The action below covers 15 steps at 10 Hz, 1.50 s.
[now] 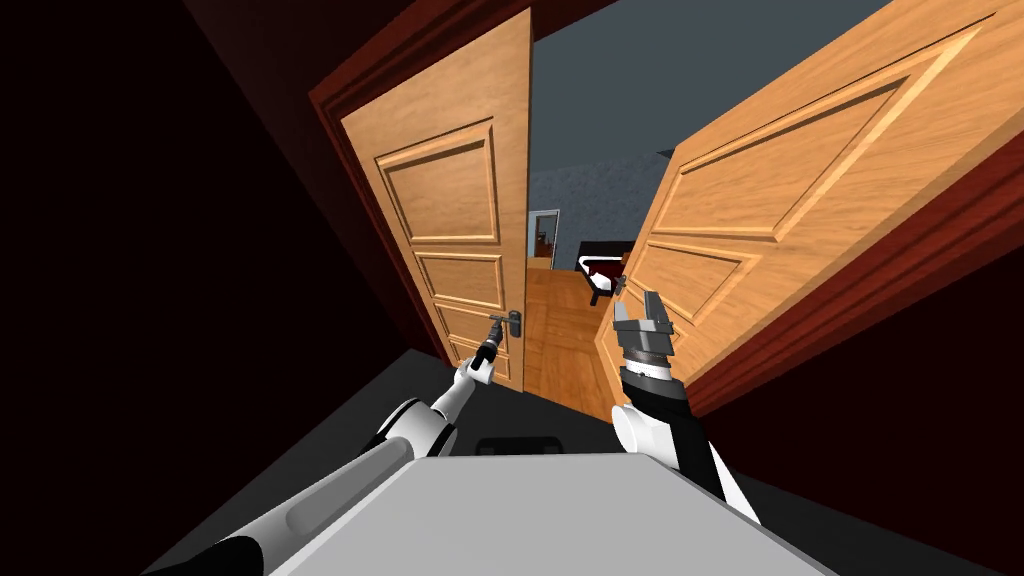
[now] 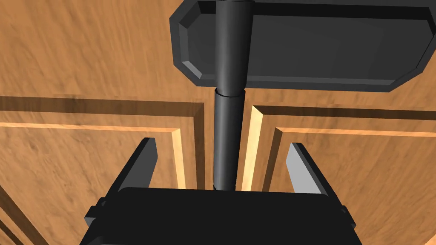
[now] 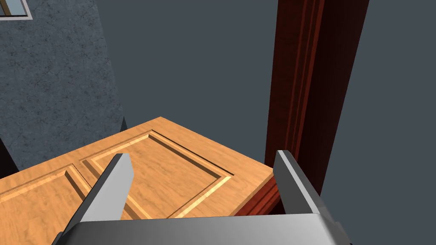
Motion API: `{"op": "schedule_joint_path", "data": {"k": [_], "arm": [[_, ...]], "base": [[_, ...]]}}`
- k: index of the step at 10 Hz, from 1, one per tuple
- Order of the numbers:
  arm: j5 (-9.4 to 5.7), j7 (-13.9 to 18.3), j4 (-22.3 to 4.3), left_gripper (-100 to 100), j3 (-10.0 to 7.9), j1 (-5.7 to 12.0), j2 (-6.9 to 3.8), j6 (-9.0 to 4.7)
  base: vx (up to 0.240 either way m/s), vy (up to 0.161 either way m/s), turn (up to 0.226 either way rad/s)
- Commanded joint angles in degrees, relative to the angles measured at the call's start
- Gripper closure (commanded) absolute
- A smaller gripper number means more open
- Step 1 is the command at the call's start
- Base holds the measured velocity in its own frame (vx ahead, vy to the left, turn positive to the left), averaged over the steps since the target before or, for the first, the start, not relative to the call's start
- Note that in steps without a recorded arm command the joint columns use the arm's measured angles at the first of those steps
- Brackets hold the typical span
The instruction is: Push the door open
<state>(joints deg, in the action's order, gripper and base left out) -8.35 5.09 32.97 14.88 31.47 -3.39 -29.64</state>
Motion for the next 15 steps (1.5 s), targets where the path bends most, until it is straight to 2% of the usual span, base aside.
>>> {"op": "schedule_joint_path", "data": {"k": [1, 3, 4, 5, 10, 11, 14, 15], "arm": [[-0.06, -0.1, -0.1, -100, -0.18, -0.03, 0.14, -0.05], [-0.13, -0.2, -0.2, -100, -0.41, -0.06, 0.64, -0.14], [-0.12, -0.1, -0.5, -100, -0.36, 0.13, 0.53, -0.23], [-0.12, -0.1, -0.5, 100, -0.36, 0.13, 0.53, -0.23], [-0.12, -0.1, -0.5, 100, -0.36, 0.13, 0.53, -0.23], [-0.36, -0.4, -0.7, 100, -1.13, 0.03, -0.09, -0.11], [-0.42, -0.5, -0.7, 100, -1.34, 0.02, -0.23, -0.11], [-0.72, -0.8, -0.8, 100, -2.24, -0.02, -0.80, -0.09]], "base": [[0.179, -0.063, -0.019], [0.215, -0.050, -0.026], [0.087, -0.016, 0.006], [-0.021, 0.001, 0.000], [-0.014, 0.004, -0.002], [0.083, -0.094, 0.037], [0.092, -0.056, 0.021], [0.114, -0.090, 0.019]]}}
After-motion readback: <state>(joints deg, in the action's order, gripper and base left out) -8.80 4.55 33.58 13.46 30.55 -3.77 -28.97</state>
